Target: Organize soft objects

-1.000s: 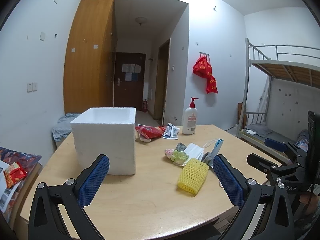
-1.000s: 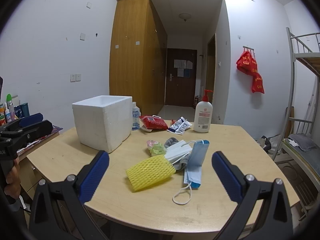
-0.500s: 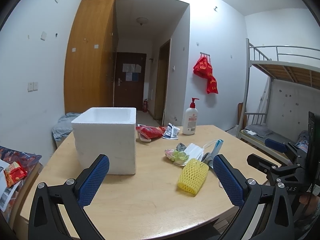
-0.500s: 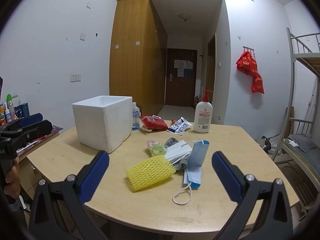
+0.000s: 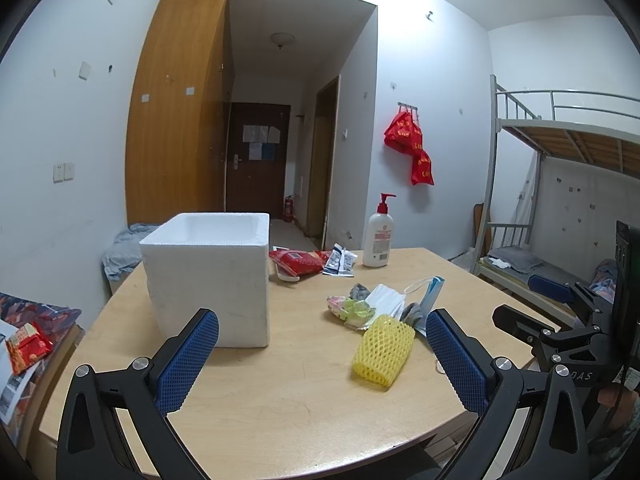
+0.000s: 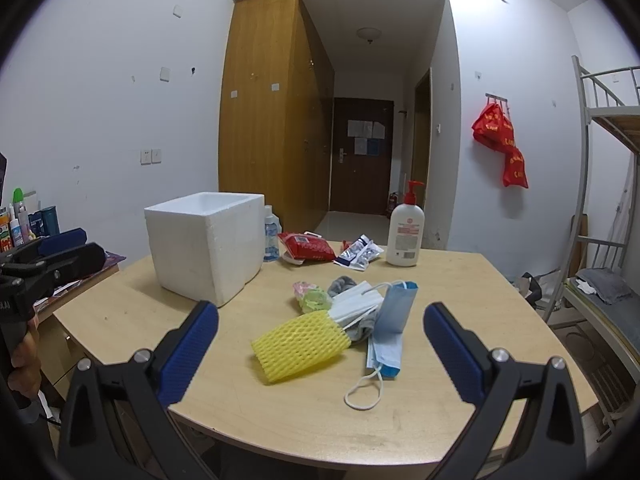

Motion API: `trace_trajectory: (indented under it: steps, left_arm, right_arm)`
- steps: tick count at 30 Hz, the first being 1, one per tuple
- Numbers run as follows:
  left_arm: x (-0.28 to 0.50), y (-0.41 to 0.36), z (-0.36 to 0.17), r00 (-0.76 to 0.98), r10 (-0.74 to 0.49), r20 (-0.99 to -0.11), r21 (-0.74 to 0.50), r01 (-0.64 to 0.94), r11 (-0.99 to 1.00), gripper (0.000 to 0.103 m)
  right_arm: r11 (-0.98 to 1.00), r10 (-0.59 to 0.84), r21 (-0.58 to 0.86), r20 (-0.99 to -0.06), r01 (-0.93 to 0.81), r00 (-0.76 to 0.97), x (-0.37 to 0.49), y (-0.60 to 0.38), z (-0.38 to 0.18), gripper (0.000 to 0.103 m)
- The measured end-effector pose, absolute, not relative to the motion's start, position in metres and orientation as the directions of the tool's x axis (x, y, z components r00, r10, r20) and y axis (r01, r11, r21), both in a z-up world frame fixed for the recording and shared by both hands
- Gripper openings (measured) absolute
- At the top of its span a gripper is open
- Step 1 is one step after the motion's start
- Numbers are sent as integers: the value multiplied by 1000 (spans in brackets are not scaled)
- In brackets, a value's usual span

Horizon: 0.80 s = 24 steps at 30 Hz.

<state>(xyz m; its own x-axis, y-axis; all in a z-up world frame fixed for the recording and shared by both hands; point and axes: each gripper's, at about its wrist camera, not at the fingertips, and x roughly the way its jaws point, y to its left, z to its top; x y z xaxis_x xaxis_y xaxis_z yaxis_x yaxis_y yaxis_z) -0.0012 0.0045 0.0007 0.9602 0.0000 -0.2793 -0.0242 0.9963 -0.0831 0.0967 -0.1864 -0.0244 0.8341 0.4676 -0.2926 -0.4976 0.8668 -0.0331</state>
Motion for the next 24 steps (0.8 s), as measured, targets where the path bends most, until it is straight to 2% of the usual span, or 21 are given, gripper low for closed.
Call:
trace_trajectory:
  steps: [24]
  left_arm:
    - [3, 4, 1, 960, 0, -282, -81, -24, 996, 103]
  right_arm:
    - [869, 466, -23, -296, -494, 834, 100, -186, -22, 103]
